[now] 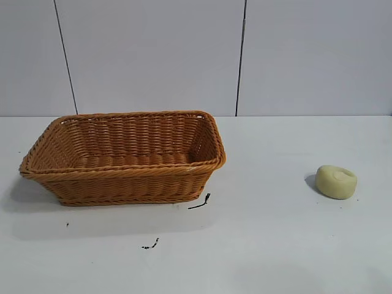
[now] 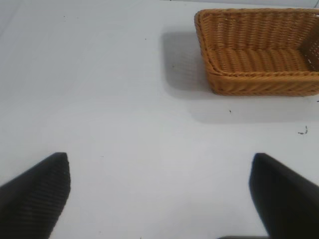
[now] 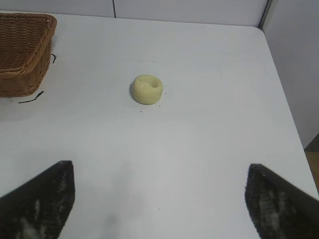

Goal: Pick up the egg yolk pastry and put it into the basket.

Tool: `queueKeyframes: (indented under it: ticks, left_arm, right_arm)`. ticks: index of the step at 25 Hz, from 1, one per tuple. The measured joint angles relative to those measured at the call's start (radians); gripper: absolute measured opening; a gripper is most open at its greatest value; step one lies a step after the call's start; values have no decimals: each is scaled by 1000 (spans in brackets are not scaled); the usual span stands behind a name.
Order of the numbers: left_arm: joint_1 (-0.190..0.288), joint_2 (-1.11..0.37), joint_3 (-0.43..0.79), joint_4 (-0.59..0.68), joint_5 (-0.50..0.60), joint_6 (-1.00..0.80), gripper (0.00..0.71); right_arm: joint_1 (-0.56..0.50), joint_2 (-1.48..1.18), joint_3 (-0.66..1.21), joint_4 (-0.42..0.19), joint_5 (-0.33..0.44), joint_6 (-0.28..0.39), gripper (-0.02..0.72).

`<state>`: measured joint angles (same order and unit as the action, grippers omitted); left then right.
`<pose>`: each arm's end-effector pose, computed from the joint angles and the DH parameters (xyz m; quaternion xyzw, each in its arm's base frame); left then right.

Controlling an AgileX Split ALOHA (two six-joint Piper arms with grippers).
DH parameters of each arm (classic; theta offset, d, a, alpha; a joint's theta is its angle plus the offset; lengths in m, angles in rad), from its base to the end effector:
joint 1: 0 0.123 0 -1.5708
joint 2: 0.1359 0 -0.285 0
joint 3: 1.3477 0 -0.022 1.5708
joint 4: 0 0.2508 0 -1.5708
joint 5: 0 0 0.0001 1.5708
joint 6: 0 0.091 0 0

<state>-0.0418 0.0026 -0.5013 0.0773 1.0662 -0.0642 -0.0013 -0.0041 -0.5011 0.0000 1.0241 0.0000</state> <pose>-0.0047 0.0064 0.2774 -0.0111 0.8543 0.0111 0.5196 -0.0041 0.0000 0.2806 0.0005 0.8421 -0.0004 0.5392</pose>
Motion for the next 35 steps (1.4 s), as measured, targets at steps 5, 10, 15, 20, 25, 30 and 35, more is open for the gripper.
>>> queueKeyframes:
  ticks: [5,10,15,20,25,30,35]
  left_arm:
    - [0,0,0,0,0,0,696]
    - [0,0,0,0,0,0,696]
    - [0,0,0,0,0,0,696]
    - [0,0,0,0,0,0,696]
    - [0,0,0,0,0,0,696]
    - [0,0,0,0,0,0,696]
    - [0,0,0,0,0,0,696]
  right_arm:
    - [0,0,0,0,0,0,643]
    - [0,0,0,0,0,0,643]
    - [0,59,-23,0,-10,0,643]
    - [0,311,-99,0,-20,0,643]
    - [0,648,-213,11,-30,0,643]
    - [0,965,-355,17,-76,0,643]
    - [0,1288,-521,16,-79,0,643]
